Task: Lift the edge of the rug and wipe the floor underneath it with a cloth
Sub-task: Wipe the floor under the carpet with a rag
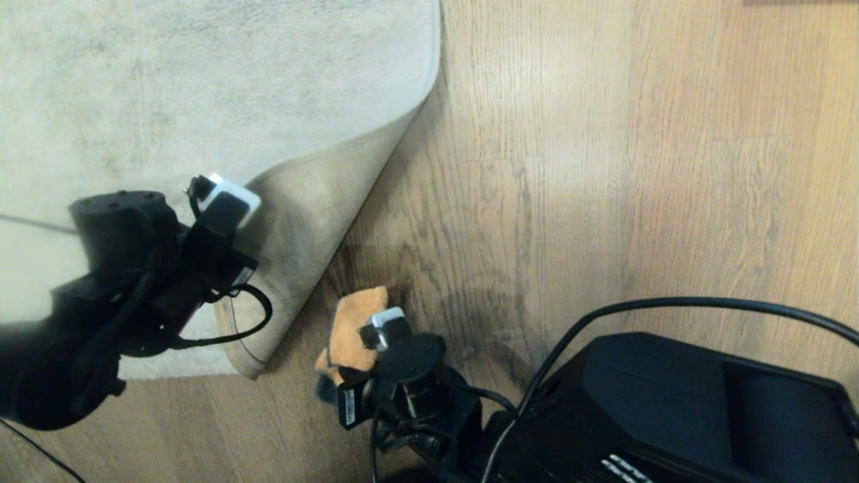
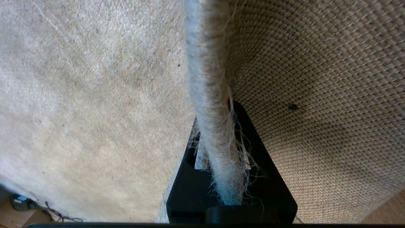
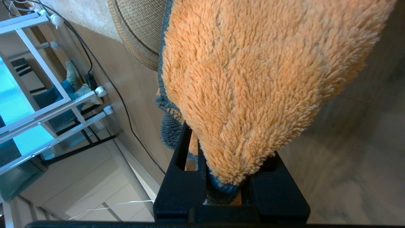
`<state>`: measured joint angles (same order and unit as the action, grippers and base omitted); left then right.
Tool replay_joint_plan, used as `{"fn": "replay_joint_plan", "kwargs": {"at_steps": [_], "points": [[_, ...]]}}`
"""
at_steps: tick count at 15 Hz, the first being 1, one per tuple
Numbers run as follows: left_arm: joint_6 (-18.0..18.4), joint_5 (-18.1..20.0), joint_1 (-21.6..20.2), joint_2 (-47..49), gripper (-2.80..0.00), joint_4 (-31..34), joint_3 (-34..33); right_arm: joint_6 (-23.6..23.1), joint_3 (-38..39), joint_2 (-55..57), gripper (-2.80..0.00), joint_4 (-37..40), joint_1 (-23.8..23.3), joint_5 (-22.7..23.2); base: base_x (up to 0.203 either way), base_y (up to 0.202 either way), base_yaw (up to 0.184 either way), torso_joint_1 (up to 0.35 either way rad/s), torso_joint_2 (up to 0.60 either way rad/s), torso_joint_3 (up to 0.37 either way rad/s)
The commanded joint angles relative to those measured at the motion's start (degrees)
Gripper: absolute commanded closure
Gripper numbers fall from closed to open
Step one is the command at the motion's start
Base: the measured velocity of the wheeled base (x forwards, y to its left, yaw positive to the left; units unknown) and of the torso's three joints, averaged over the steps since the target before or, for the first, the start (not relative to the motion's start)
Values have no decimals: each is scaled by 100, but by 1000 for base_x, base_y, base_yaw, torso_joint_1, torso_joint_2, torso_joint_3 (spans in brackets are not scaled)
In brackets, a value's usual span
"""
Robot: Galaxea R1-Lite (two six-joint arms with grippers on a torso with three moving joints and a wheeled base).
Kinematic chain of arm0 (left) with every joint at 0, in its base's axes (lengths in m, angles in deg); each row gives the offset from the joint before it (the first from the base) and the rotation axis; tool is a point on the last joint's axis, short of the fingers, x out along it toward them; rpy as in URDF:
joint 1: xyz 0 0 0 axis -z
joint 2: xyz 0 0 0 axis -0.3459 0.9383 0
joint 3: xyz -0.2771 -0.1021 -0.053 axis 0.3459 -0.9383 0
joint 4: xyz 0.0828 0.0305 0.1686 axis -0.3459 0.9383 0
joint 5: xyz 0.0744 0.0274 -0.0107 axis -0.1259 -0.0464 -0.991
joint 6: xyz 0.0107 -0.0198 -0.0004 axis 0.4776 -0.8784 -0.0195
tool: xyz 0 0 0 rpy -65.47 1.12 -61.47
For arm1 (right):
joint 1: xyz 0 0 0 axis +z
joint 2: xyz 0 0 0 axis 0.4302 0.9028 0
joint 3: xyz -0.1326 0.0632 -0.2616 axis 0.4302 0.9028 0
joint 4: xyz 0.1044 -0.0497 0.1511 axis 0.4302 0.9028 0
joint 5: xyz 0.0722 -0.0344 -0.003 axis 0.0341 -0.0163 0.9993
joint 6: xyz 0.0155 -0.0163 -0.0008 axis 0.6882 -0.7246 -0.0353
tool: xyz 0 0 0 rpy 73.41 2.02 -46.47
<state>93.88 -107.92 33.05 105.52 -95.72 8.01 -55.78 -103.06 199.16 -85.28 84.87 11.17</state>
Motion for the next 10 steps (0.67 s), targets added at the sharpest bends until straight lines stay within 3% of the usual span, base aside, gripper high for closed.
{"fn": "replay_joint_plan", "kwargs": {"at_steps": [1,5,10], "points": [[17,-145,140,44,0,-24,-3,18,-494,272,0,164,-104,1,0,0,0,0,0,0],[8,-271,319,46,0,-24,-82,14,-1018,285,0,440,-684,20,0,0,0,0,0,0],[-45,-280,362,-31,0,-32,-211,-4,-1128,-156,0,603,-1176,6,0,0,0,0,0,0]]}}
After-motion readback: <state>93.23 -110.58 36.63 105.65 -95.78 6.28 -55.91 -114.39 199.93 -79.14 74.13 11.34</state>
